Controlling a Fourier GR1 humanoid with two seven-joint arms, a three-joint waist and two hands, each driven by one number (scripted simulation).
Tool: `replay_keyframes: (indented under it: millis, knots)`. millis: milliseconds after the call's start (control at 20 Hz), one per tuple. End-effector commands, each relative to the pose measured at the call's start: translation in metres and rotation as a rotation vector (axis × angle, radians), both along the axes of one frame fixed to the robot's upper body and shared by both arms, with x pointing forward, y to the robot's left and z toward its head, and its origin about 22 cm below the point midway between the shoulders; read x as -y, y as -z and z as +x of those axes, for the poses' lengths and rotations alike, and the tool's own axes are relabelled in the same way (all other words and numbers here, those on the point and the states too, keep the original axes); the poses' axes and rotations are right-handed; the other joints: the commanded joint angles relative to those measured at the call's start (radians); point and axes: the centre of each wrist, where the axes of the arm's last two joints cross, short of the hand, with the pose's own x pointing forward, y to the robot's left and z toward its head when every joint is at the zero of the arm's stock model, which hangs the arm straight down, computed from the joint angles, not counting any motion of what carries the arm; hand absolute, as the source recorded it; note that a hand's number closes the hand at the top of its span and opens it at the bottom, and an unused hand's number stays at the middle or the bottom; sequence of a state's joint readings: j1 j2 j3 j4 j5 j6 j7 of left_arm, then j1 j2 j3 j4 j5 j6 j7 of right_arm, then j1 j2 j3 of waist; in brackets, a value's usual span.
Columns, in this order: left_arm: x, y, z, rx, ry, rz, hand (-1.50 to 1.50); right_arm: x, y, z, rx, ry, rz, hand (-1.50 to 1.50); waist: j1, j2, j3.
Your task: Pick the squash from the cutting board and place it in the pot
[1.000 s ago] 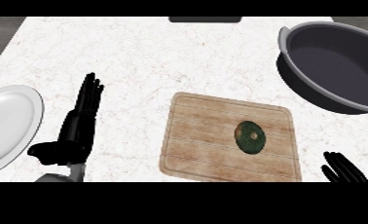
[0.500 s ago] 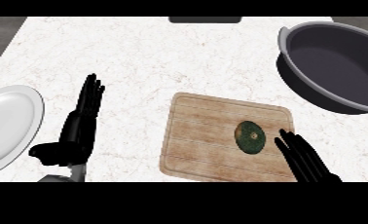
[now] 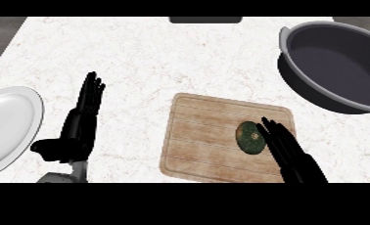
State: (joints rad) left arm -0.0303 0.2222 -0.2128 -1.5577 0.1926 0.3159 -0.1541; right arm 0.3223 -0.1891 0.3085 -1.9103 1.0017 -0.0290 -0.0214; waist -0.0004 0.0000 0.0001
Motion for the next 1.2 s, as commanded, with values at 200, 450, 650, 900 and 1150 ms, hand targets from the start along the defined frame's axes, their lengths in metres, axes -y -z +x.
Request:
replay_keyframes:
  millis: [200, 450, 650, 900, 1150]
  knots:
    - [-0.009, 0.008, -0.021, -0.009, 0.016, 0.004, 0.0, -0.003, 0.031, 0.021, -0.008, 0.015, -0.026, -1.5, 0.003, -0.001, 0.0]
    - [0.018, 0.006, -0.004, -0.011, 0.009, -0.005, 0.0, -0.006, 0.016, 0.026, -0.005, 0.026, -0.032, -1.5, -0.001, -0.001, 0.0]
    - [0.006, -0.002, -0.011, 0.005, 0.0, 0.005, 0.0, -0.008, 0.033, 0.036, -0.008, -0.013, -0.019, -1.5, 0.002, -0.001, 0.0]
    - [0.002, -0.007, 0.001, 0.023, 0.007, -0.005, 0.0, -0.003, 0.021, 0.052, 0.198, 0.012, -0.046, 1.5, 0.002, 0.0, 0.0]
    - [0.003, 0.02, -0.022, 0.005, 0.011, -0.014, 0.0, -0.012, 0.03, 0.06, 0.216, 0.008, -0.046, 1.5, 0.004, 0.0, 0.0]
